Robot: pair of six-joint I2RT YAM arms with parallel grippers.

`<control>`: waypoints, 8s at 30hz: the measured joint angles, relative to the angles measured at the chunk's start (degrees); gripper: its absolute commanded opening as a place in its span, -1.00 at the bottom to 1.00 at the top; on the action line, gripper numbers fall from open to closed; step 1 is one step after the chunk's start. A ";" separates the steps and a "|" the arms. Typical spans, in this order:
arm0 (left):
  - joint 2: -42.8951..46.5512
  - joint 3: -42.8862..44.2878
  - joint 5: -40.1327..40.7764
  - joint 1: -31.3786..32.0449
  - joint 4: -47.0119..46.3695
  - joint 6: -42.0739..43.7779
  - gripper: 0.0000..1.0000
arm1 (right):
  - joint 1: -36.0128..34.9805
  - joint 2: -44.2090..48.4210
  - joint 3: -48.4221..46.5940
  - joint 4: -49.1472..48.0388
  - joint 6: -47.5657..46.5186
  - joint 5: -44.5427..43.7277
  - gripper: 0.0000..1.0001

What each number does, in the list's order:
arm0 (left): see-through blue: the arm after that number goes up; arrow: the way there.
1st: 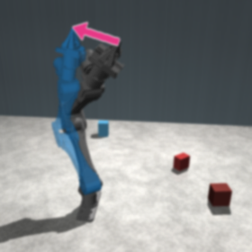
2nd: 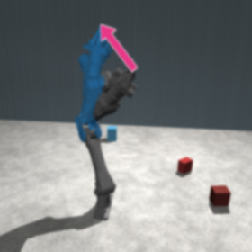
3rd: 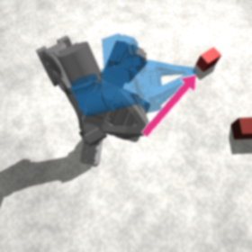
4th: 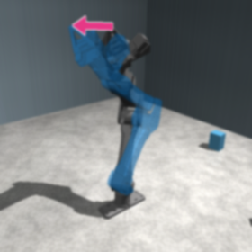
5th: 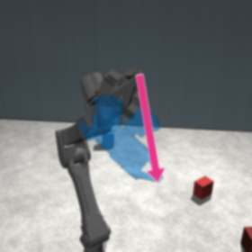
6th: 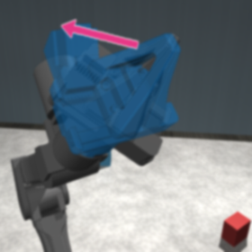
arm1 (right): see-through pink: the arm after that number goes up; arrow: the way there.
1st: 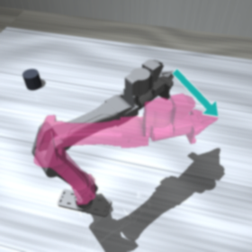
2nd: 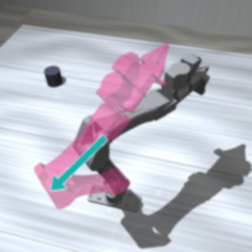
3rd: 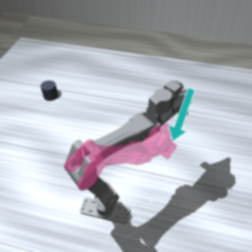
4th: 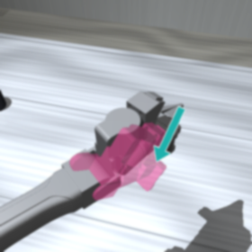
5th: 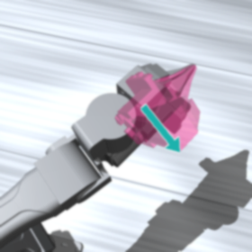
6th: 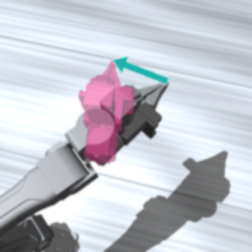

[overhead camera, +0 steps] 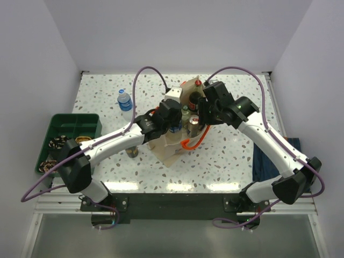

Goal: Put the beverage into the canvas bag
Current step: Place the drink in the canvas bag, then adjust the drink at the center of the board.

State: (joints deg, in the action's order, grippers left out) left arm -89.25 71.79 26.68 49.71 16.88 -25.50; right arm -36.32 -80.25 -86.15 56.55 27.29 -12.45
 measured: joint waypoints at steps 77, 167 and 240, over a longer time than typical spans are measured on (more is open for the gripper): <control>-0.66 -7.56 14.08 2.54 -17.51 5.99 -0.74 | 0.00 0.79 0.37 0.02 0.11 -0.02 0.00; 4.94 12.66 -5.75 -32.83 21.75 -3.34 0.45 | 0.00 0.68 -10.14 4.74 -0.31 -1.60 0.04; -5.51 15.61 -10.62 -35.82 20.59 6.67 -1.00 | 0.00 -1.18 -8.50 3.93 -0.28 -1.46 0.04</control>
State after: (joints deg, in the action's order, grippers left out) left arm -94.76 87.39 16.05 13.89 37.47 -18.83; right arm -36.32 -81.43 -94.65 60.49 27.00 -13.91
